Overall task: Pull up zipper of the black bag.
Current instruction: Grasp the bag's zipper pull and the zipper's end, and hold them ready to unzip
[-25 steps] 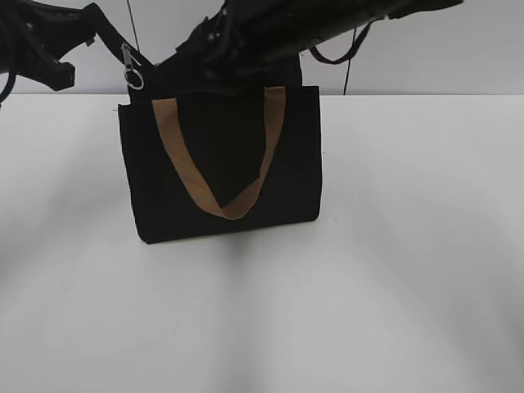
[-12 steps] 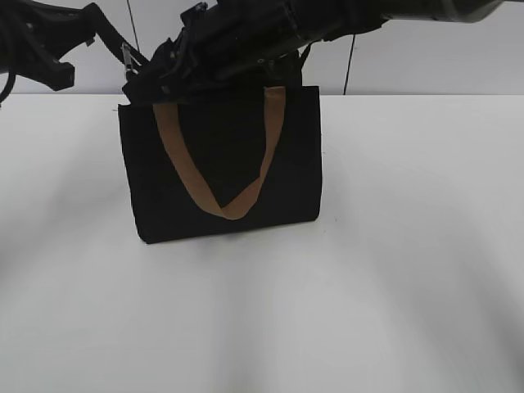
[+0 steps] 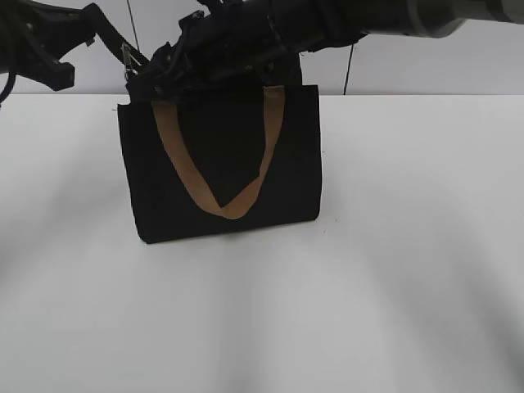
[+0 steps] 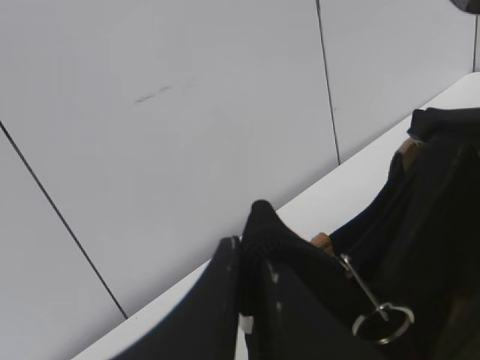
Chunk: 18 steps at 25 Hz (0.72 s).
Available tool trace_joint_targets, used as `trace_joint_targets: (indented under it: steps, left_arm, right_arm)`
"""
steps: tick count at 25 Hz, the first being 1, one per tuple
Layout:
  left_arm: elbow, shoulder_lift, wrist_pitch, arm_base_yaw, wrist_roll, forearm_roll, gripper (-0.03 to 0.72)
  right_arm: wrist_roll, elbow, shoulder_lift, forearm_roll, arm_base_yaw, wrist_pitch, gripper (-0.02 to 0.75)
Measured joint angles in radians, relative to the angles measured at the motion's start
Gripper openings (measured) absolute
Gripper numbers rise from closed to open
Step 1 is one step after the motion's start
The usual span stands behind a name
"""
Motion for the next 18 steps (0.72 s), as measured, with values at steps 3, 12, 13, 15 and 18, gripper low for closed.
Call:
trace_joint_targets:
  steps: [3,12,13,15,18]
  left_arm:
    - [0.000,0.000,0.000,0.000,0.000,0.001,0.020]
    - [0.000,0.000,0.000,0.000,0.000,0.001,0.020]
    - [0.000,0.000,0.000,0.000,0.000,0.001,0.020]
    - [0.000,0.000,0.000,0.000,0.000,0.001,0.020]
    - [0.000,0.000,0.000,0.000,0.000,0.001,0.020]
  right_arm:
    - [0.000,0.000,0.008,0.020,0.000,-0.015,0.307]
    - [0.000,0.000,0.008,0.070,0.008,-0.039,0.258]
    - [0.000,0.000,0.008,0.070,0.010,-0.039,0.249]
    - [0.000,0.000,0.008,0.070,0.015,-0.039,0.241]
    - [0.000,0.000,0.008,0.070,0.019,-0.045,0.238]
